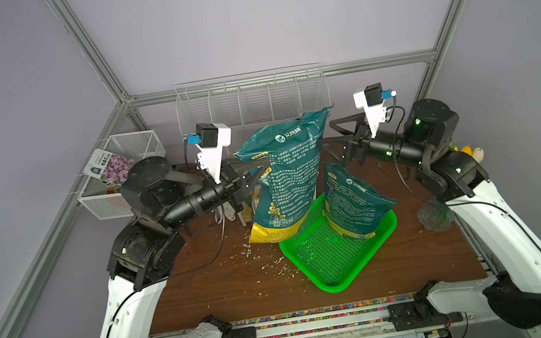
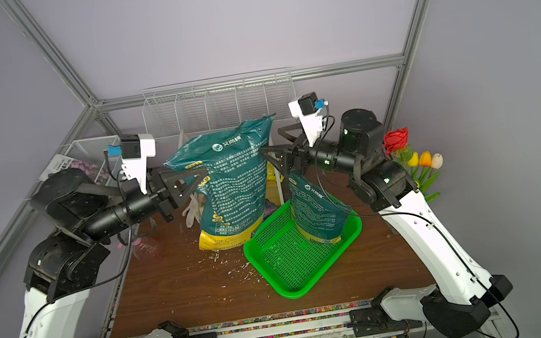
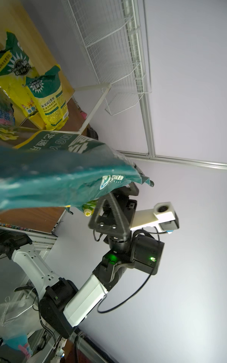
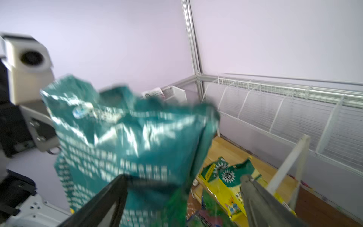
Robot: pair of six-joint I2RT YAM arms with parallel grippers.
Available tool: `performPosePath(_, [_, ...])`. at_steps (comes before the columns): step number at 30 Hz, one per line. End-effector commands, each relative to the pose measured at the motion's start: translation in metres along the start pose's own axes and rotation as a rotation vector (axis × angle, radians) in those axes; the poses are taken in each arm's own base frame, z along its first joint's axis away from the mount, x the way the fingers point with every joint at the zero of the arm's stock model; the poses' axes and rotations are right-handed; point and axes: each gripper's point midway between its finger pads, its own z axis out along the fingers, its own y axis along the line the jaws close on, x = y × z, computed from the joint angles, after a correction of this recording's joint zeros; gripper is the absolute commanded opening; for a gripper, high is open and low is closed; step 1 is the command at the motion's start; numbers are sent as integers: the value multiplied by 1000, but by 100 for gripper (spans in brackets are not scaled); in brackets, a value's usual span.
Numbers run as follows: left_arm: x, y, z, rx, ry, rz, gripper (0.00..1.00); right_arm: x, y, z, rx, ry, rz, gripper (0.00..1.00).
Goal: Take down the fertilizer bag from the shelf
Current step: Place the fertilizer bag in the storage box.
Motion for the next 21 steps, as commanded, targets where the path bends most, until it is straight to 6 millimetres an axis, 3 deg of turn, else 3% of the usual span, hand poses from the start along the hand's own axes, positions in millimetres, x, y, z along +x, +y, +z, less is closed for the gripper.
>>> performPosePath(1, [-44,-32,-16,101,-170,146,0,-18,23,2,-243,-72,46,93])
performPosePath(4, [-42,-28,-13,98,-167,137,0,-15,28,8,-325,-59,68,88])
performPosePath(9, [-38,-21,-8,81,-161,124,0,-6,34,10,-400,-34,95,73])
performPosePath(18, [-38,-1,-4,-14,-174,116,0,4,38,-6,-346,-20,82,13])
performPosePath(21, [-33,11,2,-55,-169,93,0,5,42,-13,-323,-18,81,0])
